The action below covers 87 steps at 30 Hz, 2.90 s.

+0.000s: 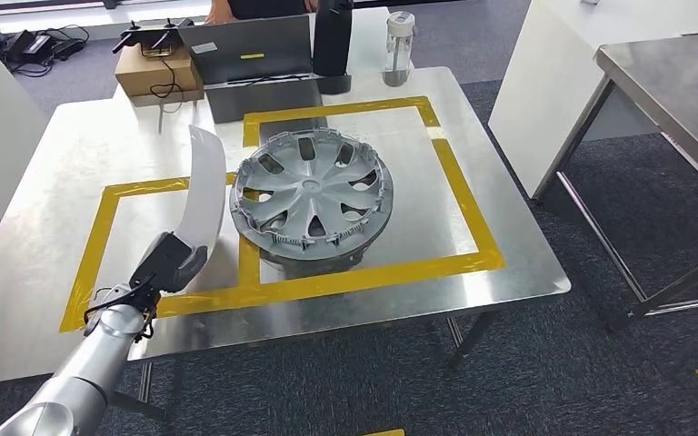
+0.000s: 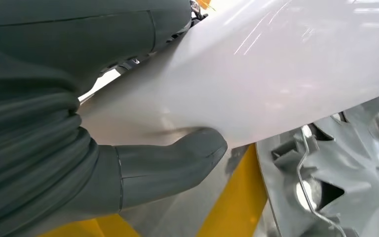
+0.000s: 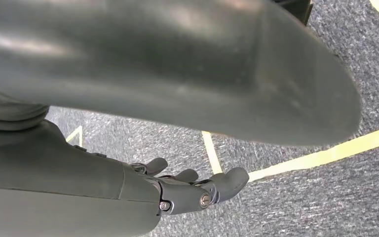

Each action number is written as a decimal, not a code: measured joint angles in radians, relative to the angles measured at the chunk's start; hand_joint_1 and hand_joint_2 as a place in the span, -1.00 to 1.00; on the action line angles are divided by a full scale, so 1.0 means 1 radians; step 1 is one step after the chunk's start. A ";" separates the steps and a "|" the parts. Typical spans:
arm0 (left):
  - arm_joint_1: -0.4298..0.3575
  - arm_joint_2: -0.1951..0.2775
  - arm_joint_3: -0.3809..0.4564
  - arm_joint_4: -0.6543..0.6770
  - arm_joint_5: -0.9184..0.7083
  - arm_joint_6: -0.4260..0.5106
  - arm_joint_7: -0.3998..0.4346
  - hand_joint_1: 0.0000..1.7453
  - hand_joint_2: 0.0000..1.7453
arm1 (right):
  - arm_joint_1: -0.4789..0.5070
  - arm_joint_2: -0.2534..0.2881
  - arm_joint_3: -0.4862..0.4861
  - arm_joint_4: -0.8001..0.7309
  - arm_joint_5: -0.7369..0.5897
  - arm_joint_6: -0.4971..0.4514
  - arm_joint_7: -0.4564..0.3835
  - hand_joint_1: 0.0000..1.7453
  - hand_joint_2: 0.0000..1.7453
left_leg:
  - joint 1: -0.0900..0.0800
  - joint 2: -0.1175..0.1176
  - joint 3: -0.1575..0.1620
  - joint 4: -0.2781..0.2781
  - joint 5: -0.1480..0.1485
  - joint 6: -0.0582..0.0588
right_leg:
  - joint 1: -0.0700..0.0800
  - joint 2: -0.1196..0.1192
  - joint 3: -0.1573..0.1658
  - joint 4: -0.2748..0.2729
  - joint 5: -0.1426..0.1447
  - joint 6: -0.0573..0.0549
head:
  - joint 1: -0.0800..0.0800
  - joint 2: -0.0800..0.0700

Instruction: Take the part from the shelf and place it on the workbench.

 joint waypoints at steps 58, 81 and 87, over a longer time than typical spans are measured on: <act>0.280 0.066 0.187 -1.152 0.122 0.604 -0.229 -1.00 -1.00 | 0.005 0.018 -0.047 0.000 0.015 -0.018 -0.018 -1.00 -1.00 | 0.043 0.012 0.000 -0.037 0.045 -0.007 | -0.041 -0.011 -0.033 0.155 -0.087 0.066 | 0.003 0.000; 0.426 0.091 0.274 -1.298 0.100 0.604 -0.231 -1.00 -1.00 | 0.004 0.014 -0.047 0.000 0.038 -0.014 -0.023 -1.00 -1.00 | -0.032 0.004 0.060 -0.002 -0.052 0.037 | 0.002 -0.009 -0.047 0.010 0.056 -0.007 | -0.005 0.000; 0.424 0.088 0.280 -1.298 0.100 0.604 -0.229 -1.00 -1.00 | 0.002 0.012 -0.047 0.000 0.041 -0.015 -0.023 -1.00 -1.00 | -0.015 0.010 0.001 -0.021 0.029 0.049 | -0.010 -0.009 -0.104 0.201 -0.123 0.031 | -0.001 0.000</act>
